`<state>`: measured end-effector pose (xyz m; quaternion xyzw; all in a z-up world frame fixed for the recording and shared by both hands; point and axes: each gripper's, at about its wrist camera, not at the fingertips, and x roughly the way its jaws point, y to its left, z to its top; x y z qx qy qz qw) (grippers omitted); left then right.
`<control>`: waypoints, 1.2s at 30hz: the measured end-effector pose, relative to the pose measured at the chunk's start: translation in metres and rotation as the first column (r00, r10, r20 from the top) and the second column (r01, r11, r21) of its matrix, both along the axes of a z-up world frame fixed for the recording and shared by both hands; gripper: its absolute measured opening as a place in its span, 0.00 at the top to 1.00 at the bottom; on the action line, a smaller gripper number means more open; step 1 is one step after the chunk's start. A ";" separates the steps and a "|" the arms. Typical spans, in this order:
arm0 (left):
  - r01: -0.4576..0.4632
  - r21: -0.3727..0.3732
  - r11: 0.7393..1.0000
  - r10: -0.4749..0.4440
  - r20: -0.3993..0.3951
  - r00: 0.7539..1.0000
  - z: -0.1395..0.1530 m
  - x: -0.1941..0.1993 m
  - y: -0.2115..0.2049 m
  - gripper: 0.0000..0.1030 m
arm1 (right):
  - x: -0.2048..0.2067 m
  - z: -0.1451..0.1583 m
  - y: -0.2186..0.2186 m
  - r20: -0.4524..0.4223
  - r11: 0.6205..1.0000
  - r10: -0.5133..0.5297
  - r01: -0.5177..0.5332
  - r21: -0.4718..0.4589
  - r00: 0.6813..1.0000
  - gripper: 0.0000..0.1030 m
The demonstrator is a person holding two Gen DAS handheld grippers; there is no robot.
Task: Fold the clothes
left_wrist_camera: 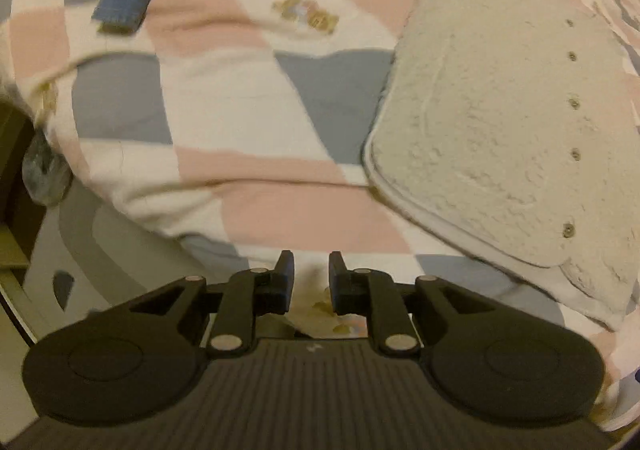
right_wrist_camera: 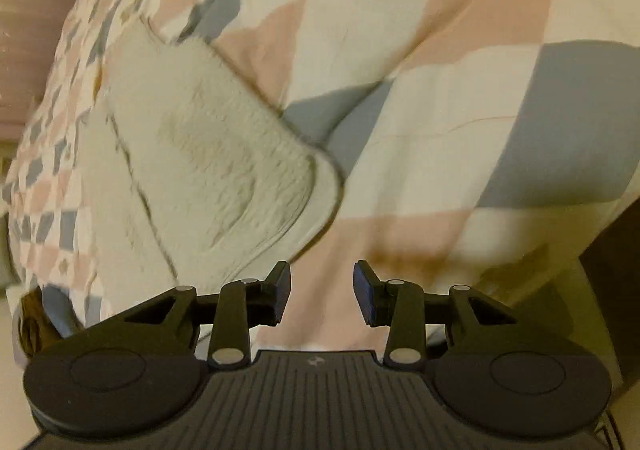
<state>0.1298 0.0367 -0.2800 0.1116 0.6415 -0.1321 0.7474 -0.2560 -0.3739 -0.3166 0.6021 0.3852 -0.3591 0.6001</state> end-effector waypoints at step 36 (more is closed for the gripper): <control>0.052 -0.082 0.995 -0.042 0.117 0.992 -0.017 0.033 -0.010 1.00 | -0.051 -0.043 0.015 0.052 0.993 0.057 -0.052 -0.104 0.997 1.00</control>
